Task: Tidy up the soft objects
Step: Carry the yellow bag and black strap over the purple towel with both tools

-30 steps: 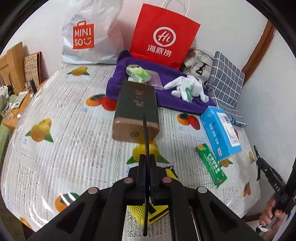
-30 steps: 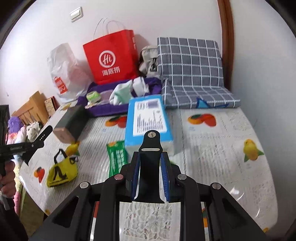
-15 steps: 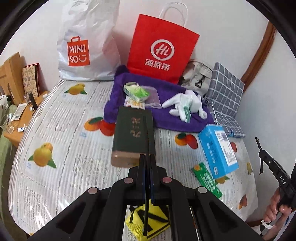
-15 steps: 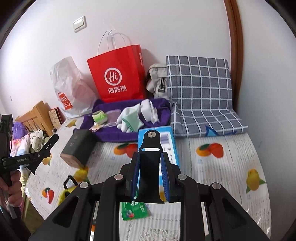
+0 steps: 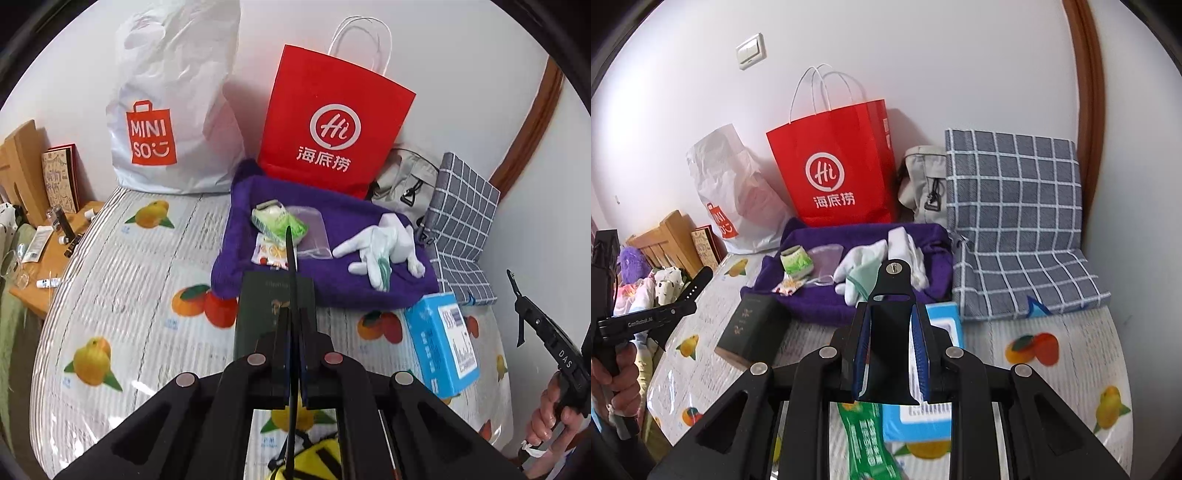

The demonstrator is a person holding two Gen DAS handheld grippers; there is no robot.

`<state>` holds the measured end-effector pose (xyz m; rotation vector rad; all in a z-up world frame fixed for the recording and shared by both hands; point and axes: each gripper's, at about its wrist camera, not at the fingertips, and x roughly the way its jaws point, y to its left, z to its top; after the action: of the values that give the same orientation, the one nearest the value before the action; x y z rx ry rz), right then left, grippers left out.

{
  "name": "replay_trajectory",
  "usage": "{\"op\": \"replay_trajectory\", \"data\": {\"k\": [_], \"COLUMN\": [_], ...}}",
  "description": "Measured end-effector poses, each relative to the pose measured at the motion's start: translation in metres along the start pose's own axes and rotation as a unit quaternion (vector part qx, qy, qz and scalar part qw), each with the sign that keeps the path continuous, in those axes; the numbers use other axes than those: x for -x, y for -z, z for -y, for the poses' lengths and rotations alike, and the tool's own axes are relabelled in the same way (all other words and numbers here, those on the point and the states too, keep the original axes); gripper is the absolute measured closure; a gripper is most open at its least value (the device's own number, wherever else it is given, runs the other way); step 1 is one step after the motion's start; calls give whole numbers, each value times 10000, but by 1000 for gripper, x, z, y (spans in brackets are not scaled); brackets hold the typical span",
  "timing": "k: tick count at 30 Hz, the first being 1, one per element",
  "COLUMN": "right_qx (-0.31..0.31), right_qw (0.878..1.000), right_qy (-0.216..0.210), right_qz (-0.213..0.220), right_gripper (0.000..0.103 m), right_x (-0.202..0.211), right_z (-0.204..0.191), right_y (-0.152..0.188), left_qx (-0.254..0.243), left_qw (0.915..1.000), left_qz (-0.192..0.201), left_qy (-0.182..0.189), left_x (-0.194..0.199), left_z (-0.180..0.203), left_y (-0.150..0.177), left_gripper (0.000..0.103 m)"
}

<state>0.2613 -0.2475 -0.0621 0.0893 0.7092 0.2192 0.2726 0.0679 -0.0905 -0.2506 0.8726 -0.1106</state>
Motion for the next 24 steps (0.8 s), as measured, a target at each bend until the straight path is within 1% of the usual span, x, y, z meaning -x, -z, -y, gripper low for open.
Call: {"op": "replay_trajectory", "data": {"k": [8, 12, 17, 24], "right_qx": [60, 66, 12, -114], "right_qw": [9999, 9999, 9998, 9989], "right_qy": [-97, -146, -190, -387], "right_qz": [-47, -61, -93, -224], "right_gripper": [80, 80, 80, 80], "right_x": [-32, -47, -69, -106], "right_z": [-4, -3, 0, 7], "right_y": [-25, -35, -46, -63], "left_qx": [50, 68, -16, -33], "left_qw": [10000, 9999, 9999, 9996], "left_qz": [-48, -112, -132, -270], "left_qy": [-39, 22, 4, 20], "left_x": [-22, -36, -51, -82], "left_z": [2, 5, 13, 19], "left_y": [-28, -42, -57, -77], "left_gripper": [99, 99, 99, 99]}}
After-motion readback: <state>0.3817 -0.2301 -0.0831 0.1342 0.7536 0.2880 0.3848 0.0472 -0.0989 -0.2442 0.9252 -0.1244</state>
